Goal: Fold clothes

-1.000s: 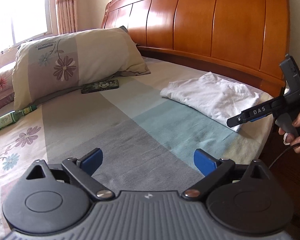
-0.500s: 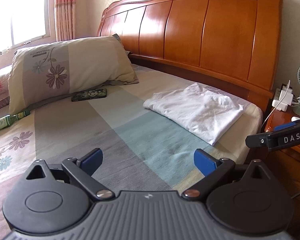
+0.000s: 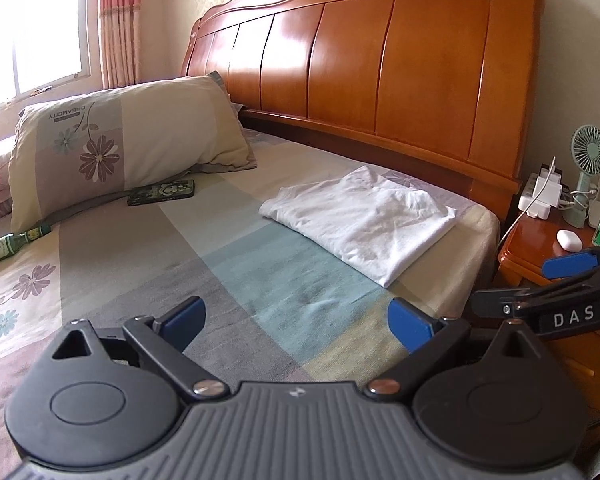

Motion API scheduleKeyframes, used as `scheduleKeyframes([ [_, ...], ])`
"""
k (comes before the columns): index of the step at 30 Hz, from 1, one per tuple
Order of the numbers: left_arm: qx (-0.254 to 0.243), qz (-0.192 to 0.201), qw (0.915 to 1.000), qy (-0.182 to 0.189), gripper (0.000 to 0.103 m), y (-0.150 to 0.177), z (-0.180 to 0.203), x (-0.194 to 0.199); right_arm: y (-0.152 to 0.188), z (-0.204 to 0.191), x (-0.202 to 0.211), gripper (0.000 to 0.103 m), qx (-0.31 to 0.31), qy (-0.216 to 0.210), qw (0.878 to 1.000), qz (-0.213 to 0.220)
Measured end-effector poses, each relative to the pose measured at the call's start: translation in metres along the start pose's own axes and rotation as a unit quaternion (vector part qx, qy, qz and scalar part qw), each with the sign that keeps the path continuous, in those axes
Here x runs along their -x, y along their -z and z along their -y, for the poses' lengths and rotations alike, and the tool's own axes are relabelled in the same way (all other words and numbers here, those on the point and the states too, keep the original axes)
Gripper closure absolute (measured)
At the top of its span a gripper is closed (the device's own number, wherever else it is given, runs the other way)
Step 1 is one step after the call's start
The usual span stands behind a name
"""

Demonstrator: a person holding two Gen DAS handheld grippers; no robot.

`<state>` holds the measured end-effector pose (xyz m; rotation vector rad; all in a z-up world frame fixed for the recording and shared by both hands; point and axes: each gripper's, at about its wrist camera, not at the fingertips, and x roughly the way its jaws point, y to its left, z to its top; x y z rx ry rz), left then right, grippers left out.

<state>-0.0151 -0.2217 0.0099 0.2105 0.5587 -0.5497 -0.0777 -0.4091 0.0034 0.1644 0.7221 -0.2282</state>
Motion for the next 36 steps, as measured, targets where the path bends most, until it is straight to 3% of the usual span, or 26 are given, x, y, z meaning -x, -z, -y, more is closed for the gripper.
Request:
scheduleKeyframes([
  [13,0.009,-0.002,0.9999,-0.013,0.001,0.007,0.005,0.023,0.012,-0.011,0.038,0.000,0.016,0.003,1.000,0.022],
  [36,-0.001,-0.014,0.9998,-0.015,0.001,0.013,0.009,0.024,0.014,-0.016,0.044,0.000,0.023,0.003,0.999,0.027],
])
